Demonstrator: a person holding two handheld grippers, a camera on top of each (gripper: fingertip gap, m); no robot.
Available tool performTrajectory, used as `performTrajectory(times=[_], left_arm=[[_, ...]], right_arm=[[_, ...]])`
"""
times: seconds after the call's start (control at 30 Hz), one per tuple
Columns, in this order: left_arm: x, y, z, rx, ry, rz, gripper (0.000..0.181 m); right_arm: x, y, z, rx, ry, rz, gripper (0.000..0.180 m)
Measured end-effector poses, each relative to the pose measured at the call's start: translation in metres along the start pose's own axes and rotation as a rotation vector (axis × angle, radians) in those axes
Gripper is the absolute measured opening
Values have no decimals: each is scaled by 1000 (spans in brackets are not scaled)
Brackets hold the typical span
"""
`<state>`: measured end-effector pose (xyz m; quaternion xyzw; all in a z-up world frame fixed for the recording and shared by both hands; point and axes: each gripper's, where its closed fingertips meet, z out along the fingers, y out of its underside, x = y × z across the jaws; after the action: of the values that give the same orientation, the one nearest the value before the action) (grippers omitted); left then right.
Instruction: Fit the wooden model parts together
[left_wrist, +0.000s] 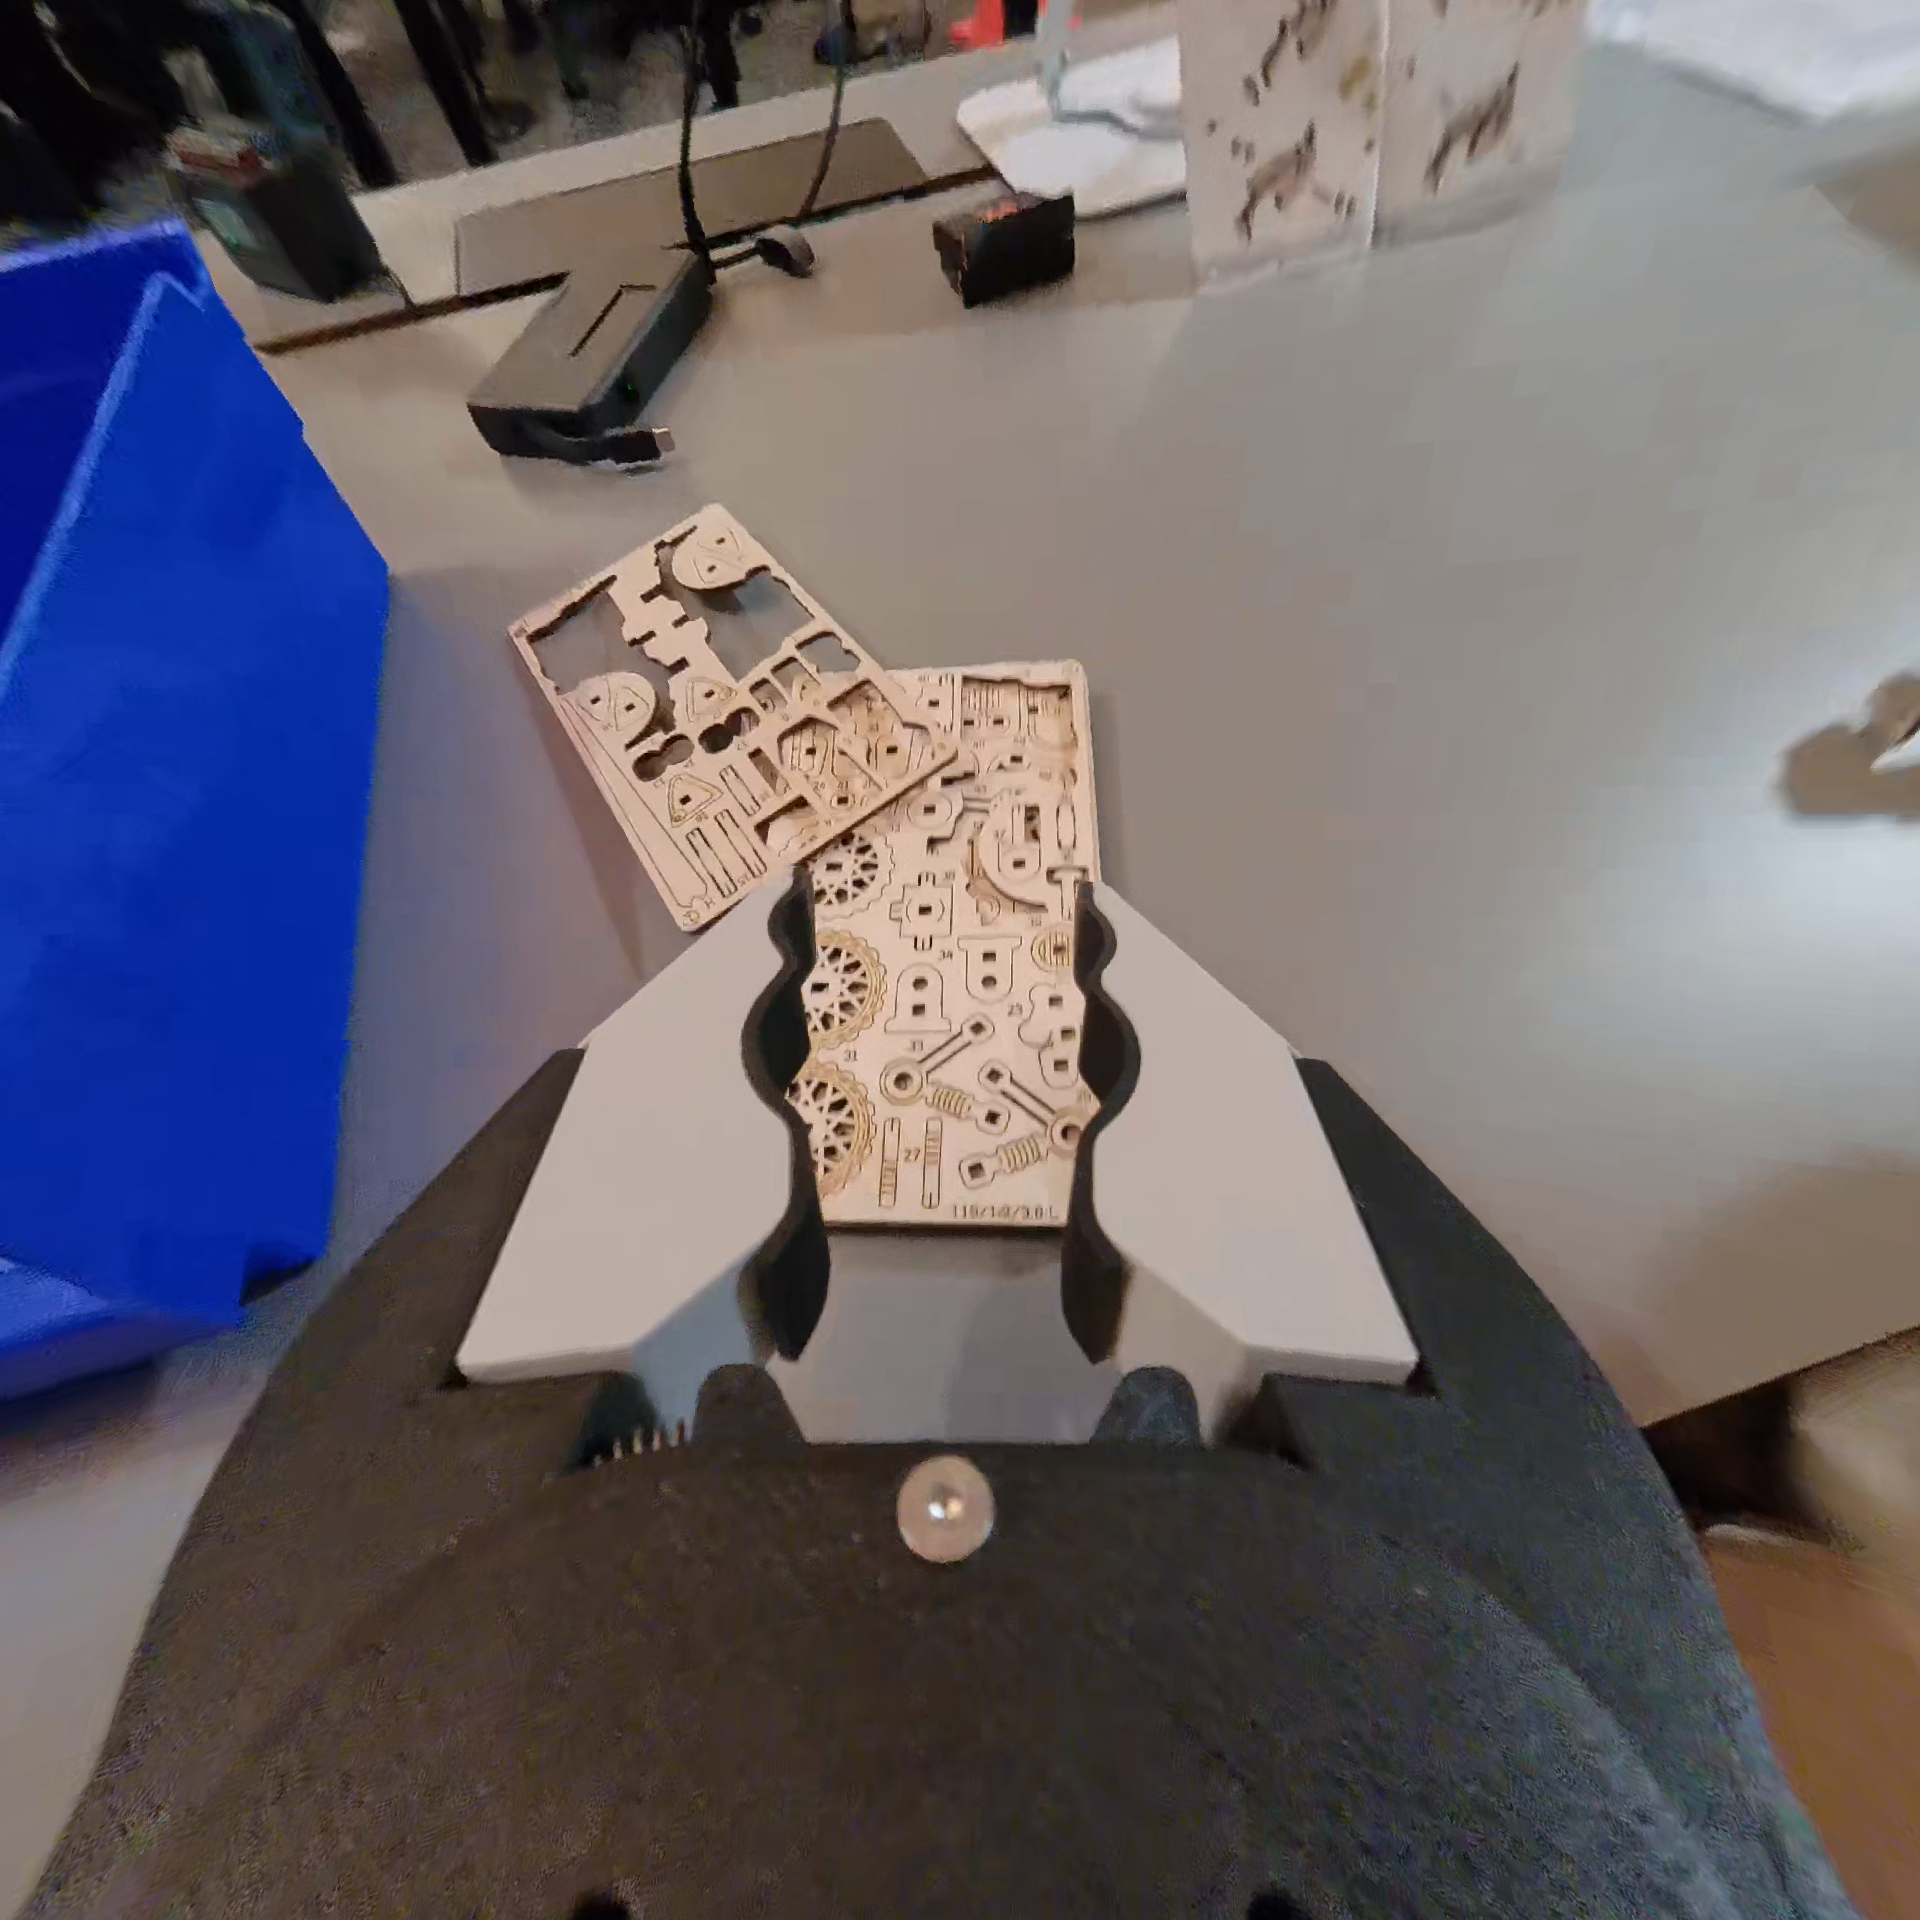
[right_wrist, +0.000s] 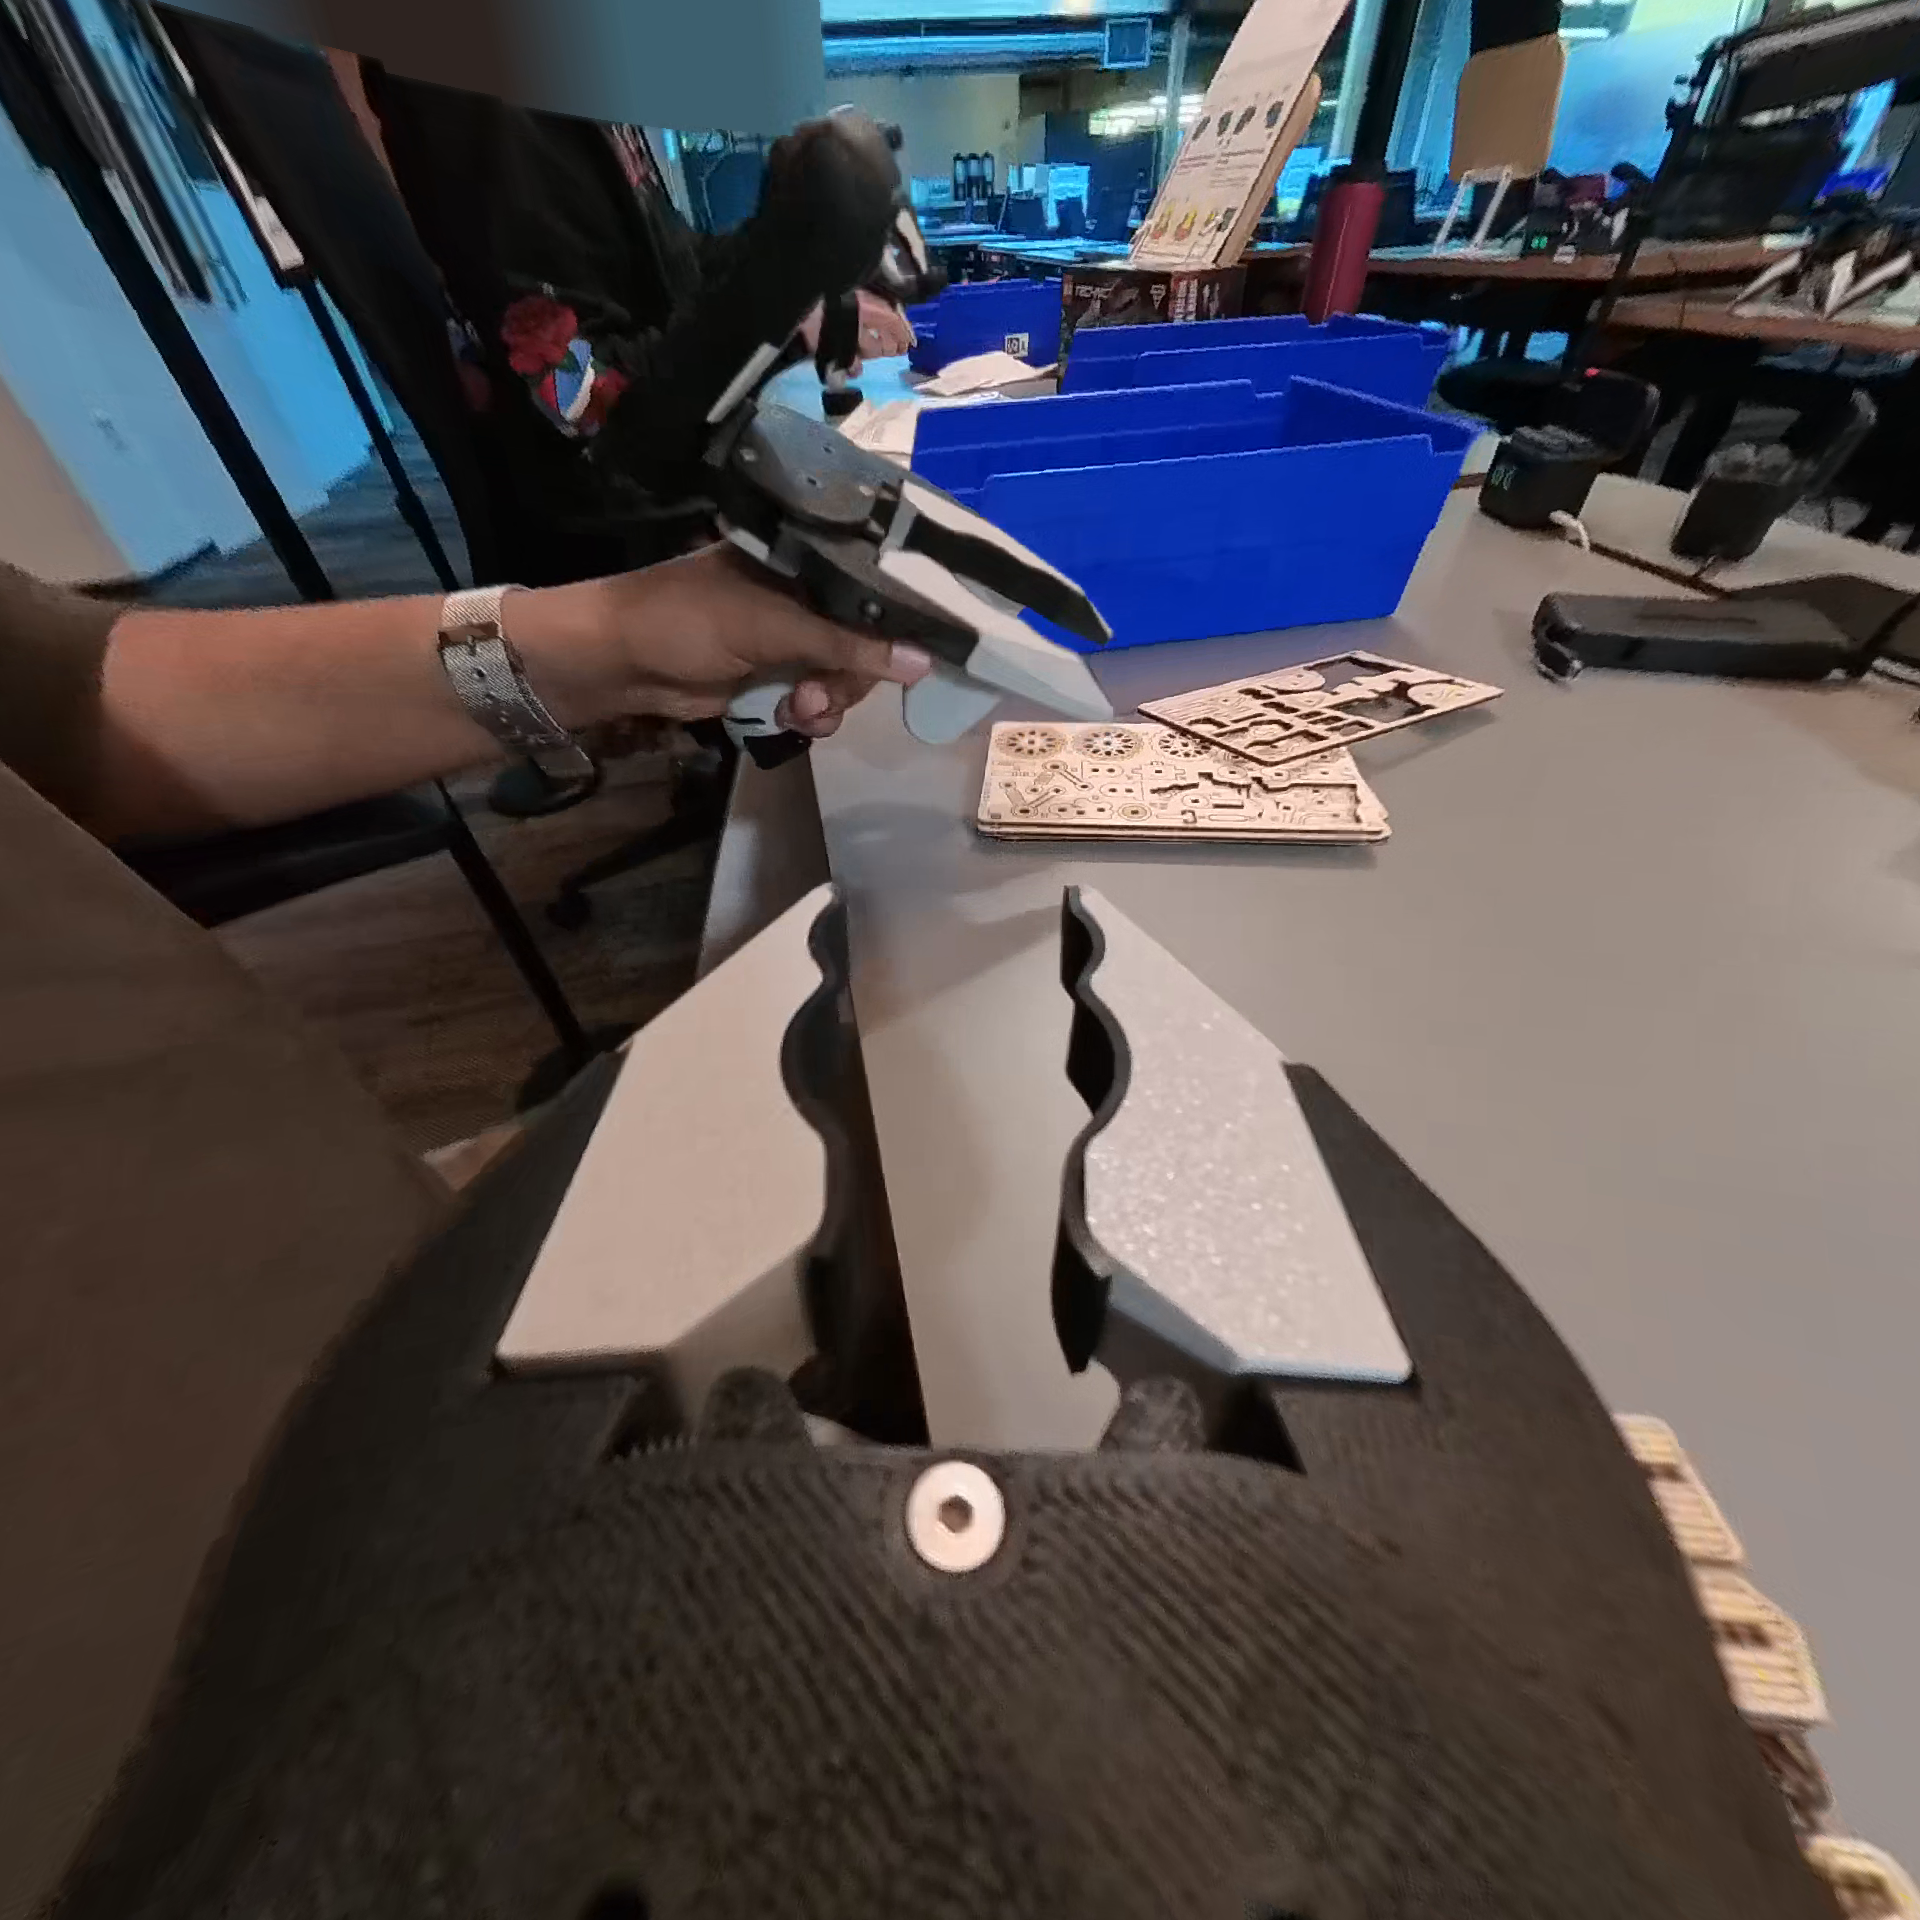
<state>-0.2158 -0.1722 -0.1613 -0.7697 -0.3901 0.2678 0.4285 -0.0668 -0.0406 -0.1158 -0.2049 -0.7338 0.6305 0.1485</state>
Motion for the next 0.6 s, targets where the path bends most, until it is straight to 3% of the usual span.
performTrajectory(times=[0.17,0.37,0.53,0.6], left_arm=[[-26,-2,30,-108,29,-133,63],[-55,-24,83,-208,-41,-80,72],[-44,-37,128,-307,68,-97,62],[-41,-40,140,-338,97,-86,46]], right_arm=[[9,3,-5,10,3,120,40],[11,7,-14,-6,62,62,39],[14,13,-22,-15,98,54,38],[17,14,-27,-12,116,69,37]])
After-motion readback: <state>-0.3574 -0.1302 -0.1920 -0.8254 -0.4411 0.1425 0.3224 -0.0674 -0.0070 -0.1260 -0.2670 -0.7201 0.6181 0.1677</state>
